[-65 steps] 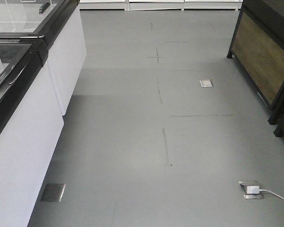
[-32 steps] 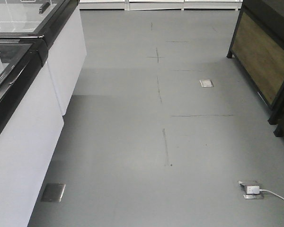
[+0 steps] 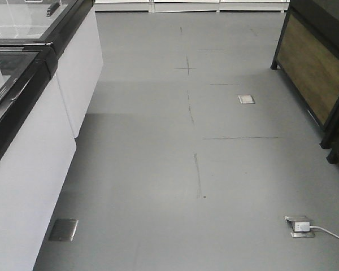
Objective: Left arm holds basket, right arm returns cookies
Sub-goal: 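Grasp the light-blue basket handle with the left gripper and lift it, then lower the held basket in front of the robot with the left arm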
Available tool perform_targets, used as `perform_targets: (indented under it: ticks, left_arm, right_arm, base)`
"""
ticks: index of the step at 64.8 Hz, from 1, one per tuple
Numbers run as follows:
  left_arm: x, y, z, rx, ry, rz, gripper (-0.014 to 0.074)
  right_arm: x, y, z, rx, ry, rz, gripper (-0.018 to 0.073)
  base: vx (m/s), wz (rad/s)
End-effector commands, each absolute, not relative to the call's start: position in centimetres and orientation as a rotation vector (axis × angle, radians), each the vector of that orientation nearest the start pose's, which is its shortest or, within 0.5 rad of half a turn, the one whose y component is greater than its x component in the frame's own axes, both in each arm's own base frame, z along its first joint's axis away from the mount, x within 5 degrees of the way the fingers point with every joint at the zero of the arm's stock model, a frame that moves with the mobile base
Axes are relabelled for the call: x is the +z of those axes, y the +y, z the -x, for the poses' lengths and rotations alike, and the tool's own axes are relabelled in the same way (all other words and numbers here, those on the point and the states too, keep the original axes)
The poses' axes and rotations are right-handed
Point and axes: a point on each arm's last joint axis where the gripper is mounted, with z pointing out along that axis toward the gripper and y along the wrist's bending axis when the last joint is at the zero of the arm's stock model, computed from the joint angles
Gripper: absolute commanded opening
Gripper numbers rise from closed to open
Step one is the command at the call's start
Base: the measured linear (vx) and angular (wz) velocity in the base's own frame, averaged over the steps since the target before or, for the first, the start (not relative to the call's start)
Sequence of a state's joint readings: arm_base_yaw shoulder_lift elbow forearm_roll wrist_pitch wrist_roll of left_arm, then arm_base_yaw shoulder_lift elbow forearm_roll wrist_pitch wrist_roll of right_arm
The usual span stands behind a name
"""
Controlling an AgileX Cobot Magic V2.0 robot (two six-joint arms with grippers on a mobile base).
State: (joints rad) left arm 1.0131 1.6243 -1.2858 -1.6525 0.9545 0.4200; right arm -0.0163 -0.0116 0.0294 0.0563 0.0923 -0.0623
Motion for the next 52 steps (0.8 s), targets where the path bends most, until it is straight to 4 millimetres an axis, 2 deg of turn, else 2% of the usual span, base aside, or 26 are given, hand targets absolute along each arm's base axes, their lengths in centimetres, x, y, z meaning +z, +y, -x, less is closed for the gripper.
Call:
perform_targets:
  ticks: [1, 11, 20, 28, 36, 45, 52]
  left_arm:
    - [40.2, 24.0, -25.4, -1.096, 1.265, 0.975, -0.0008]
    - [42.6, 21.1, -27.5, -1.175, 1.306, 0.863, -0.0008]
    - [44.1, 16.5, -30.4, -1.261, 1.380, 0.731, -0.0008]
    - [44.0, 10.8, -33.0, -1.384, 1.474, 0.604, -0.0008]
    - [43.9, 4.8, -34.6, -1.495, 1.551, 0.510, -0.0008]
    - [43.7, -1.9, -35.1, -1.568, 1.646, 0.350, -0.0008]
    - [43.1, -6.7, -34.5, -1.590, 1.767, 0.188, -0.0008]
  right_arm:
    - [20.3, -0.1, -5.6, -0.018, 1.506, -0.007, -0.0008]
    - [20.3, -0.1, -5.6, -0.018, 1.506, -0.007, -0.0008]
    - [20.3, -0.1, -5.6, -0.018, 1.506, -0.007, -0.0008]
    - [20.3, -0.1, -5.6, -0.018, 1.506, -0.007, -0.0008]
    - [20.3, -0.1, -5.6, -0.018, 1.506, -0.007, -0.0008]
    - [20.3, -0.1, -5.6, -0.018, 1.506, -0.007, -0.0008]
    - [20.3, -0.1, -5.6, -0.018, 1.506, -0.007, -0.0008]
  base:
    - [0.00, 0.00]
    - [0.00, 0.00]
    - [0.00, 0.00]
    - [0.00, 0.00]
    - [0.00, 0.00]
    - [0.00, 0.00]
    - [0.00, 0.00]
